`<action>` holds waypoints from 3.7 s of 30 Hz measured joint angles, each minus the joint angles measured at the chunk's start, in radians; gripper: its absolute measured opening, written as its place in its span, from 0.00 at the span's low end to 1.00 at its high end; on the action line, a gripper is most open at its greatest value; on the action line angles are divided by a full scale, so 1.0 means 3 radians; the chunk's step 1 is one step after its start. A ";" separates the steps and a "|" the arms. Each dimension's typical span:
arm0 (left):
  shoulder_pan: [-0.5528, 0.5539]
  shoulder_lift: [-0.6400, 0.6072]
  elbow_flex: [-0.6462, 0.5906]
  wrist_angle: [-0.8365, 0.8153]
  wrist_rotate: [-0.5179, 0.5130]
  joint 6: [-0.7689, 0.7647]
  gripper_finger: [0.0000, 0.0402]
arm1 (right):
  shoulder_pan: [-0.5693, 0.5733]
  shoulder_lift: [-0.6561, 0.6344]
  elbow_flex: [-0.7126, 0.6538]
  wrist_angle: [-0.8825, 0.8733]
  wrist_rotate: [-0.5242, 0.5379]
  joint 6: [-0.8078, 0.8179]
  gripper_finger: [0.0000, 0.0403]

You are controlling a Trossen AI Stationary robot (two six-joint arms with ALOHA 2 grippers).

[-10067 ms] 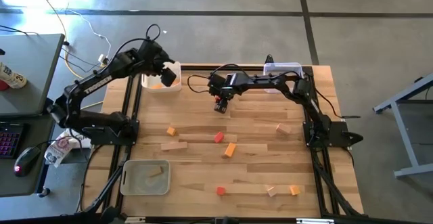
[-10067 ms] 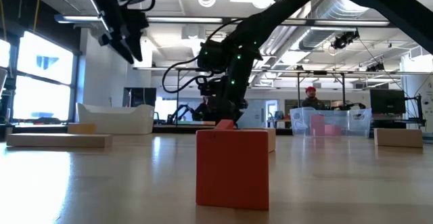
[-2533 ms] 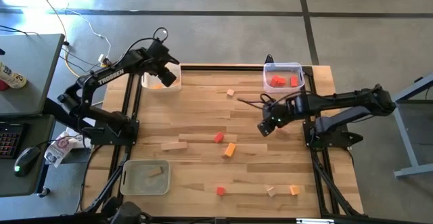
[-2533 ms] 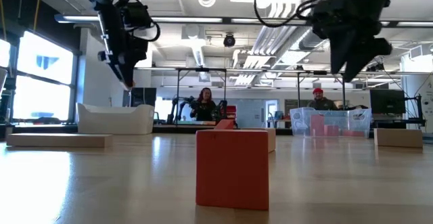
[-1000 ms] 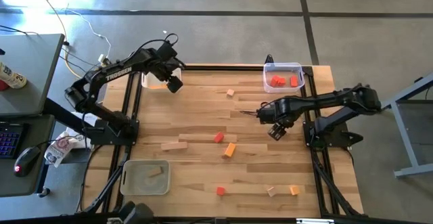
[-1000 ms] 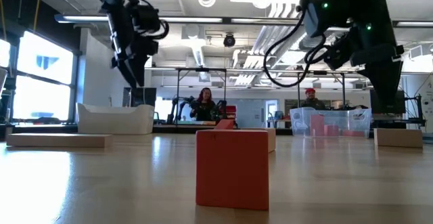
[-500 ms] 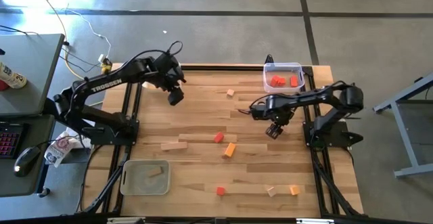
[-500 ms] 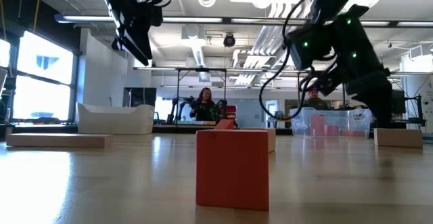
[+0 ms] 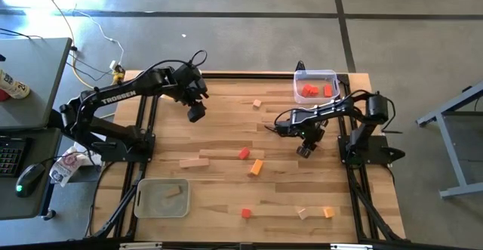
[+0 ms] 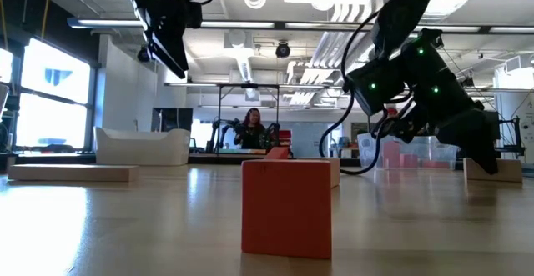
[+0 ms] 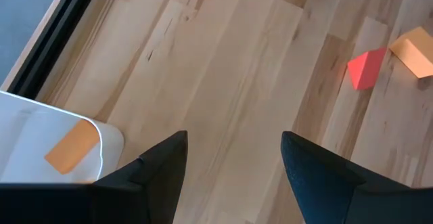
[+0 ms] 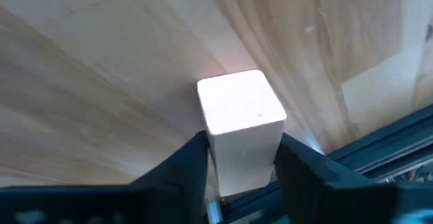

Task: Sort & place blocks by color
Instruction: Put the brown block into the gray bin

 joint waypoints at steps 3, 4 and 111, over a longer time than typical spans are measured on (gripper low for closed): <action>0.0000 0.0000 0.0000 0.0001 0.0000 0.0000 0.56 | 0.0000 -0.0010 0.0002 -0.0016 0.0001 0.0077 0.23; 0.0000 0.0000 0.0000 0.0003 0.0000 0.0000 0.56 | 0.0001 -0.0009 0.0005 -0.0020 0.0001 0.0087 0.23; -0.0919 0.0083 -0.0004 0.2070 0.0376 0.0128 0.25 | 0.0263 -0.1244 0.0252 0.5038 -0.0041 -0.1156 0.46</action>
